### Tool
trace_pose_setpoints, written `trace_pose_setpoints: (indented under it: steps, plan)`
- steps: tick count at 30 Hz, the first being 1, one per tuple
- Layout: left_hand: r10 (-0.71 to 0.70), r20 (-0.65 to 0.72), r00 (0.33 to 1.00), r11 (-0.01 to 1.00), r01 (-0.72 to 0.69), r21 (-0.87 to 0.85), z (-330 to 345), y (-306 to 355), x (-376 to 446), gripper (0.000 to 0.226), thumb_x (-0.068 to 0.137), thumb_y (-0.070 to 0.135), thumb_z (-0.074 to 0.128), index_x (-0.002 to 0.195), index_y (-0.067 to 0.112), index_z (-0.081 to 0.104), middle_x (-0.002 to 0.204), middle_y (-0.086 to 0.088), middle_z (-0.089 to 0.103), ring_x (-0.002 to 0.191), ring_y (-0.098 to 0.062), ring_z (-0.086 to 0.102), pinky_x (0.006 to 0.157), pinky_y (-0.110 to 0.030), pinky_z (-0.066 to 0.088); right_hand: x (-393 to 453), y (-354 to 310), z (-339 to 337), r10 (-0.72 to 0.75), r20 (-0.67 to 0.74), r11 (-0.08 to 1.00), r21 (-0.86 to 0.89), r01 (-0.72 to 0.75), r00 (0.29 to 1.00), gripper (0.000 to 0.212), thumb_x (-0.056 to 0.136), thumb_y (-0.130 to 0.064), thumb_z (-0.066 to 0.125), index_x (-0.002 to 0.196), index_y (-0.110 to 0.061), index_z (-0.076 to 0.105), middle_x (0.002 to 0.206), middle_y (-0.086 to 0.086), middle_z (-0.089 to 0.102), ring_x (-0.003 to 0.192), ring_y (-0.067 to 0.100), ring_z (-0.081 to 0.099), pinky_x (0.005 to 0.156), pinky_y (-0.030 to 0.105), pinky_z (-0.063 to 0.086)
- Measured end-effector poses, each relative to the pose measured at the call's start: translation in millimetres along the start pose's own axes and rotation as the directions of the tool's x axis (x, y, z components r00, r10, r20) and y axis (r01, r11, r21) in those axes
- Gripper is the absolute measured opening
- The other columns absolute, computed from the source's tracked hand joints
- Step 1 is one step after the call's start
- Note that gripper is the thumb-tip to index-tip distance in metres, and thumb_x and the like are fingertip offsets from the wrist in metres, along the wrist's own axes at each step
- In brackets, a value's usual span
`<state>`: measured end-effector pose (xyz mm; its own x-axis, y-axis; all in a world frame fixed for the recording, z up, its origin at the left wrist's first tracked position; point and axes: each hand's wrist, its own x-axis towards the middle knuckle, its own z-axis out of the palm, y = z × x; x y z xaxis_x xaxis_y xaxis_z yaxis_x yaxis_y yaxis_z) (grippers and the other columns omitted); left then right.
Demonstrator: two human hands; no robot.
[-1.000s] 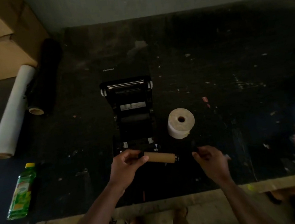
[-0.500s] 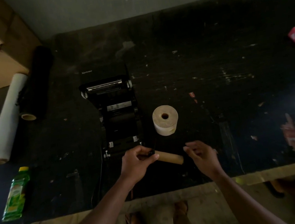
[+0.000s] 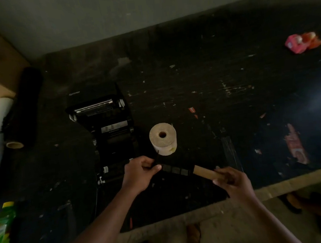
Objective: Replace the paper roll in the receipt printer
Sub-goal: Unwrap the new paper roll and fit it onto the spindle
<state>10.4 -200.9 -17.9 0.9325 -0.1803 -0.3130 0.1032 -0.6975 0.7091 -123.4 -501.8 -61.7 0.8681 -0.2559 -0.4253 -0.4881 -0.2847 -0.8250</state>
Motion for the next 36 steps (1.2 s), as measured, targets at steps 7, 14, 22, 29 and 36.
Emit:
trace_pose_setpoints:
  steps: [7, 14, 22, 29, 36]
  plan:
    - [-0.052, 0.135, 0.989, 0.949, 0.006, 0.317, 32, 10, 18, 0.034, 0.089, 0.031, 0.081, 0.12, 0.023, 0.07, 0.107, 0.005, 0.074, 0.092, -0.005, 0.07, 0.082, -0.028, 0.06, 8, -1, 28, -0.028, -0.151, 0.992, -0.123, 0.01, 0.988, 0.035, 0.087, -0.025, 0.081, 0.12, -0.031, 0.07, 0.11, -0.007, 0.067, 0.097, 0.007, 0.064, 0.084, 0.031, 0.054]
    - [0.071, 0.116, 0.991, 0.829, -0.123, 0.545, 43, 19, 28, 0.03, 0.091, 0.047, 0.073, 0.115, 0.031, 0.066, 0.117, 0.006, 0.067, 0.099, -0.012, 0.067, 0.081, -0.035, 0.059, 10, -8, 64, -0.121, -0.095, 0.943, -0.322, 0.085, 0.988, 0.032, 0.09, -0.024, 0.077, 0.121, -0.025, 0.068, 0.118, -0.009, 0.052, 0.097, 0.005, 0.057, 0.079, 0.017, 0.045]
    - [0.238, -0.117, 0.964, 0.808, -0.13, 0.574, 20, 61, 63, 0.067, 0.071, 0.072, 0.071, 0.123, 0.032, 0.058, 0.142, -0.001, 0.034, 0.124, -0.025, 0.047, 0.09, -0.041, 0.054, 13, -11, 72, -0.1, -0.105, 0.922, -0.383, 0.052, 0.99, 0.033, 0.094, -0.028, 0.072, 0.126, -0.022, 0.066, 0.128, -0.003, 0.057, 0.114, 0.014, 0.06, 0.089, 0.031, 0.056]
    - [0.061, 0.049, 0.997, 0.753, -0.078, 0.653, 24, 80, 93, 0.058, 0.075, 0.063, 0.08, 0.115, 0.021, 0.074, 0.143, -0.008, 0.044, 0.118, -0.03, 0.056, 0.087, -0.046, 0.057, 14, -5, 77, -0.081, -0.122, 0.935, -0.352, 0.033, 0.989, 0.034, 0.093, -0.03, 0.073, 0.126, -0.024, 0.065, 0.131, -0.002, 0.057, 0.123, 0.019, 0.058, 0.095, 0.04, 0.056]
    - [-0.018, -0.047, 0.999, 0.972, 0.028, 0.233, 0, 60, 104, 0.035, 0.069, 0.061, 0.087, 0.072, 0.028, 0.074, 0.105, 0.011, 0.067, 0.093, -0.013, 0.067, 0.07, -0.029, 0.052, 16, -31, 68, -0.194, -0.247, 0.917, -0.39, 0.086, 0.949, 0.051, 0.09, -0.046, 0.071, 0.136, -0.027, 0.06, 0.131, -0.002, 0.056, 0.122, 0.019, 0.056, 0.1, 0.042, 0.049]
